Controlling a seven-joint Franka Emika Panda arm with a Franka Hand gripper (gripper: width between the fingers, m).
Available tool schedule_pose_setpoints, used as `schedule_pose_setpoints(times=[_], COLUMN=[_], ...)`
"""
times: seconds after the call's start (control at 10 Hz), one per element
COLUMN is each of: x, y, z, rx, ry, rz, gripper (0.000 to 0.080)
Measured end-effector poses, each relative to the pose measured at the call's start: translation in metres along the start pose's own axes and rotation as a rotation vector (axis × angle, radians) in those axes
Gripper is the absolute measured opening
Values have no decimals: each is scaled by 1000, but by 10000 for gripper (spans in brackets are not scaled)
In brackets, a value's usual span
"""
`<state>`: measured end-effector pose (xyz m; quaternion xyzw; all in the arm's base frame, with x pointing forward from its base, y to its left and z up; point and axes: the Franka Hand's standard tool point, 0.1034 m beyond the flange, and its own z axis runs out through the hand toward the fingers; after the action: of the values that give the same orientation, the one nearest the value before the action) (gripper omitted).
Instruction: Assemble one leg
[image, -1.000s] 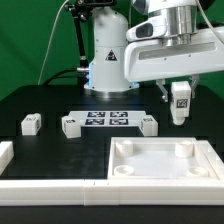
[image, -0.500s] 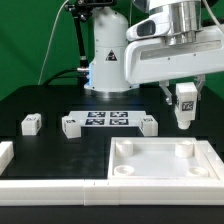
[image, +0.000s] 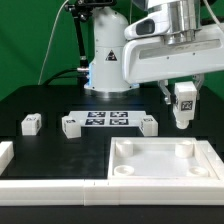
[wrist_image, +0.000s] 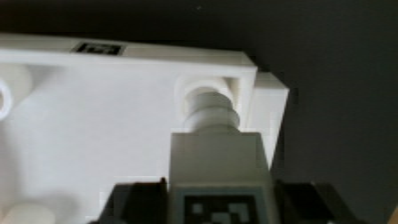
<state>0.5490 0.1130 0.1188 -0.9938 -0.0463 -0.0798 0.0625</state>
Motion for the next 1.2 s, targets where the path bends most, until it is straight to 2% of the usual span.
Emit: schedule_pose_setpoints(times=[0.2,0.4,0.5,0.8,0.9,1.0,1.1,1.2], x=[43,73,79,78,84,78,66,67], y=[1,9,8,10,12,15,14,14], z=[1,10,11,13,11,15,23,25], rx=[12,15,16,10,0,-12,-9,-9], ry=[38,80,87,118,181,227,192,193], rz=[-24,-99,-103,-102,-102,-102,-103,-102], gripper=[288,288,288,288,288,288,288,288])
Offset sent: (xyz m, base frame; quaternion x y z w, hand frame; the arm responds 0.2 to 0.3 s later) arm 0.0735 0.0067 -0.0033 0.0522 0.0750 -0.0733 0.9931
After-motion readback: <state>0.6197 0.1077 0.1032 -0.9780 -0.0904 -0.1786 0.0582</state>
